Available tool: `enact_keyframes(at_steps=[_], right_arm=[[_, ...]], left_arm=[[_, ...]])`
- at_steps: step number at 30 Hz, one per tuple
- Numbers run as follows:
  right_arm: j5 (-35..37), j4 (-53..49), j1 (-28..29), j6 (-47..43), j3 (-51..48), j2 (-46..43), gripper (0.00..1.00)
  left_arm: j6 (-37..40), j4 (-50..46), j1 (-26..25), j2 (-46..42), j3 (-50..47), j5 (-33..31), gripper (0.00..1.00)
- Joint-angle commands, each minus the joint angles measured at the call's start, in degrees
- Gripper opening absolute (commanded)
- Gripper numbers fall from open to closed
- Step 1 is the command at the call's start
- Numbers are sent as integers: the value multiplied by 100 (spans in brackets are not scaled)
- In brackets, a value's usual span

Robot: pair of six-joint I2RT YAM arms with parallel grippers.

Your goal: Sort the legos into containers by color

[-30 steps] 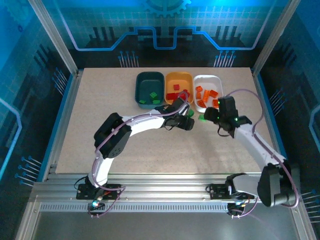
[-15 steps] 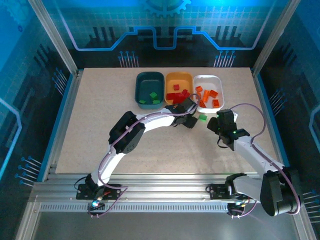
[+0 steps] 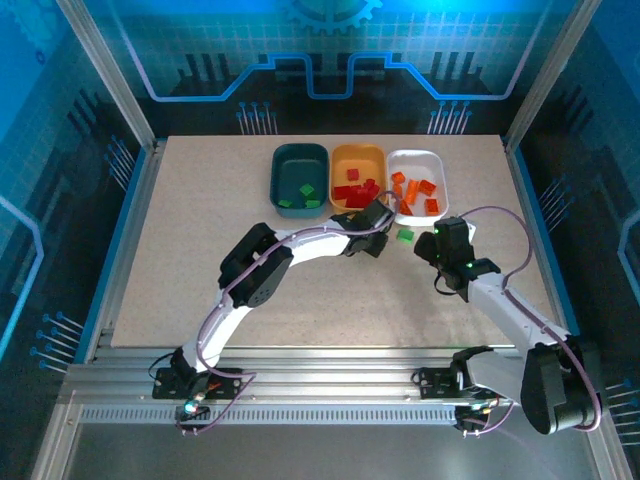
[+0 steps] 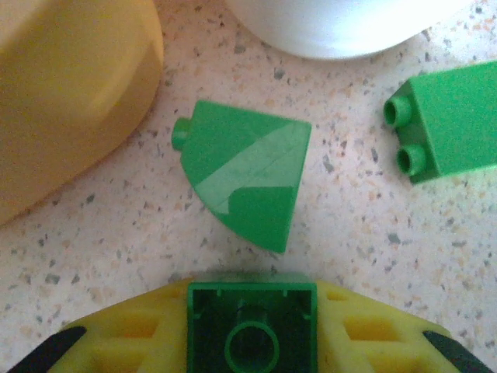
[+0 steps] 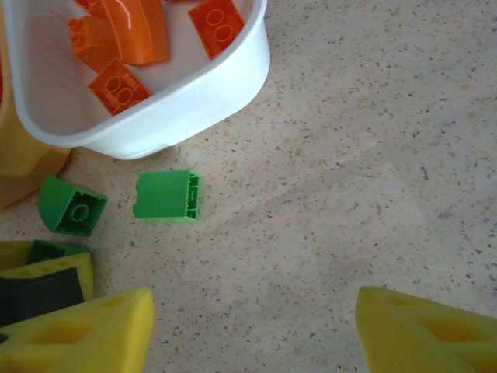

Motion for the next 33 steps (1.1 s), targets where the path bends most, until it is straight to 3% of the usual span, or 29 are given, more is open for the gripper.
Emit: enact_keyframes(at_steps=[1,13,18,26,33], right_arm=[[-125,185,72,-24,-97,-123,70],[-187,240,72,-87,-105,-138,70],[-344,292,72,-69,-47,97,69],[-422,370,72,-78,-53,182,69],[-603,422,72,-60,0,352,69]], left_arm=[[-54,94,-109,-529,-517,38,27],[-691,654,-264,-3012,-2679,175,23],[-726,-1,-38,-3646,-2510,190,23],[-1283,-484,1208,-3840,-2171,992,23],[-1687,-1114,2359,-2983,-1141,1704,24]])
